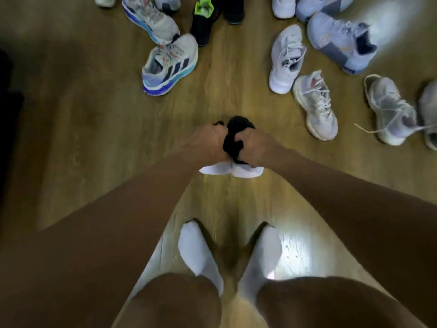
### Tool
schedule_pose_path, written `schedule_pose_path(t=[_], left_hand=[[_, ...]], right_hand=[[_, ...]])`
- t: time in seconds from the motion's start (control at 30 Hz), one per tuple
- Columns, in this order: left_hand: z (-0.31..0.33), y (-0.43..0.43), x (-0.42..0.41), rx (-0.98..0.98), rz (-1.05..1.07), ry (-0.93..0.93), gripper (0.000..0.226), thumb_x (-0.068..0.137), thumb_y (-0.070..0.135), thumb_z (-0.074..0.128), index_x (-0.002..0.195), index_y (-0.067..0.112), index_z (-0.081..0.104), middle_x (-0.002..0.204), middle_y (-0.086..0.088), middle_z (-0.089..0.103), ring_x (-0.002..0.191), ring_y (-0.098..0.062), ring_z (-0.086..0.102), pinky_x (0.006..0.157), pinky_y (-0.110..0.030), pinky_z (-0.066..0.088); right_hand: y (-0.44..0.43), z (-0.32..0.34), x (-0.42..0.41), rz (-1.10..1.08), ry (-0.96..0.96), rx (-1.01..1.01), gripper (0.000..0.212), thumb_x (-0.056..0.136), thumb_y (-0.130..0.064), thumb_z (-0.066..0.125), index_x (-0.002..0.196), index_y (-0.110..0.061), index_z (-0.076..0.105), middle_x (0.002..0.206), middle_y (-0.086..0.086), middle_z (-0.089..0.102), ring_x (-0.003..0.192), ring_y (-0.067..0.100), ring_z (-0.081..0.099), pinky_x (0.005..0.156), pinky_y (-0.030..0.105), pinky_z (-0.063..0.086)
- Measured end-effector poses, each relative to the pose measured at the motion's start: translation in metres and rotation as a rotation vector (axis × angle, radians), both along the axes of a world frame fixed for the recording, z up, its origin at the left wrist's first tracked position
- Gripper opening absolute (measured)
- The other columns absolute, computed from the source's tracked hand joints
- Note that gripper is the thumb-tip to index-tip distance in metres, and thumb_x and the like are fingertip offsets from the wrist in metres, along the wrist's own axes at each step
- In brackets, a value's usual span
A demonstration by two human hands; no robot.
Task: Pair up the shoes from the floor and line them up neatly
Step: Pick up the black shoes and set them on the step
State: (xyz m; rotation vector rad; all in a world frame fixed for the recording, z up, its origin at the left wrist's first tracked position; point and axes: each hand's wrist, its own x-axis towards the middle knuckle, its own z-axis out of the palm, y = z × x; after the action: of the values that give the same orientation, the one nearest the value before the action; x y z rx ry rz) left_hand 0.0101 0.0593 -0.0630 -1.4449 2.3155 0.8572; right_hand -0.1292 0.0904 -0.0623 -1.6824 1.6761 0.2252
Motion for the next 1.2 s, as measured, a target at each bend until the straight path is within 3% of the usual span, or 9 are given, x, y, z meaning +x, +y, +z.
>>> schedule_pose_path(t=[0.13,0.23,0.3,0.37,0.5,0.67,0.77,0.93,1.2], left_hand=[[0.136,0.028,-0.041,0.065,-0.085,0.005,0.038,0.084,0.022,0.067,0.115,0.007,0.052,0.109,-0.013,0.058,0.101,-0.032,0.058,0.080,-0.036,0.046],[0.251,0.046,-0.074,-0.008,-0.192,-0.001,0.030,0.092,0.011,0.055,0.120,0.000,0.053,0.117,-0.016,0.058,0.109,-0.032,0.056,0.088,-0.038,0.043],[0.330,0.056,-0.092,-0.049,-0.251,0.017,0.031,0.091,0.013,0.054,0.120,0.001,0.057,0.121,-0.020,0.059,0.112,-0.037,0.056,0.093,-0.042,0.045],[0.407,0.067,-0.105,-0.083,-0.285,0.051,0.034,0.085,0.019,0.063,0.118,0.009,0.058,0.116,-0.017,0.061,0.107,-0.038,0.059,0.083,-0.041,0.048],[0.518,0.090,-0.128,-0.190,-0.460,0.094,0.032,0.082,0.021,0.067,0.112,0.014,0.057,0.111,-0.016,0.061,0.103,-0.039,0.059,0.074,-0.042,0.047],[0.604,0.144,-0.162,-0.297,-0.760,0.210,0.024,0.082,0.017,0.065,0.101,0.014,0.051,0.102,-0.015,0.062,0.094,-0.040,0.059,0.063,-0.040,0.040],[0.639,0.187,-0.190,-0.306,-0.897,0.268,0.020,0.083,0.015,0.062,0.095,0.017,0.047,0.101,-0.015,0.061,0.095,-0.041,0.058,0.063,-0.039,0.037],[0.671,0.267,-0.244,-0.289,-1.064,0.344,0.016,0.085,0.015,0.061,0.095,0.015,0.049,0.102,-0.015,0.062,0.093,-0.039,0.059,0.063,-0.038,0.037],[0.696,0.416,-0.311,-0.253,-1.239,0.418,0.020,0.082,0.016,0.066,0.099,0.015,0.056,0.100,-0.009,0.063,0.090,-0.033,0.059,0.064,-0.038,0.042]], right_hand=[[0.034,0.145,-0.023,0.022,0.081,-0.032,0.018,0.087,-0.015,0.053,0.099,-0.004,0.062,0.098,0.013,0.063,0.094,0.030,0.060,0.069,0.028,0.036],[0.057,0.268,-0.047,-0.141,0.116,-0.052,0.012,0.083,-0.021,0.054,0.087,-0.010,0.057,0.087,0.010,0.059,0.091,0.030,0.061,0.066,0.028,0.035],[0.075,0.345,-0.063,-0.233,0.140,-0.095,0.020,0.083,-0.022,0.055,0.093,-0.006,0.061,0.099,0.012,0.065,0.095,0.031,0.062,0.066,0.028,0.037],[0.094,0.414,-0.075,-0.319,0.165,-0.155,0.028,0.084,-0.022,0.055,0.104,-0.005,0.061,0.107,0.014,0.065,0.099,0.033,0.060,0.067,0.029,0.038],[0.143,0.516,-0.089,-0.508,0.234,-0.266,0.025,0.082,-0.022,0.058,0.103,-0.009,0.061,0.100,0.013,0.064,0.093,0.033,0.061,0.064,0.030,0.036],[0.222,0.600,-0.105,-0.785,0.338,-0.351,0.013,0.075,-0.023,0.061,0.079,-0.013,0.054,0.071,0.004,0.052,0.075,0.031,0.059,0.055,0.029,0.035],[0.273,0.638,-0.117,-0.890,0.415,-0.324,0.018,0.075,-0.023,0.064,0.087,-0.010,0.059,0.077,0.006,0.055,0.072,0.029,0.055,0.057,0.030,0.037],[0.357,0.672,-0.143,-1.165,0.467,-0.295,0.012,0.073,-0.014,0.061,0.083,-0.010,0.054,0.069,0.004,0.047,0.054,0.020,0.042,0.044,0.025,0.027],[0.515,0.701,-0.177,-1.398,0.556,-0.404,0.008,0.082,-0.014,0.056,0.081,-0.017,0.048,0.066,0.000,0.044,0.067,0.027,0.044,0.054,0.031,0.034]])
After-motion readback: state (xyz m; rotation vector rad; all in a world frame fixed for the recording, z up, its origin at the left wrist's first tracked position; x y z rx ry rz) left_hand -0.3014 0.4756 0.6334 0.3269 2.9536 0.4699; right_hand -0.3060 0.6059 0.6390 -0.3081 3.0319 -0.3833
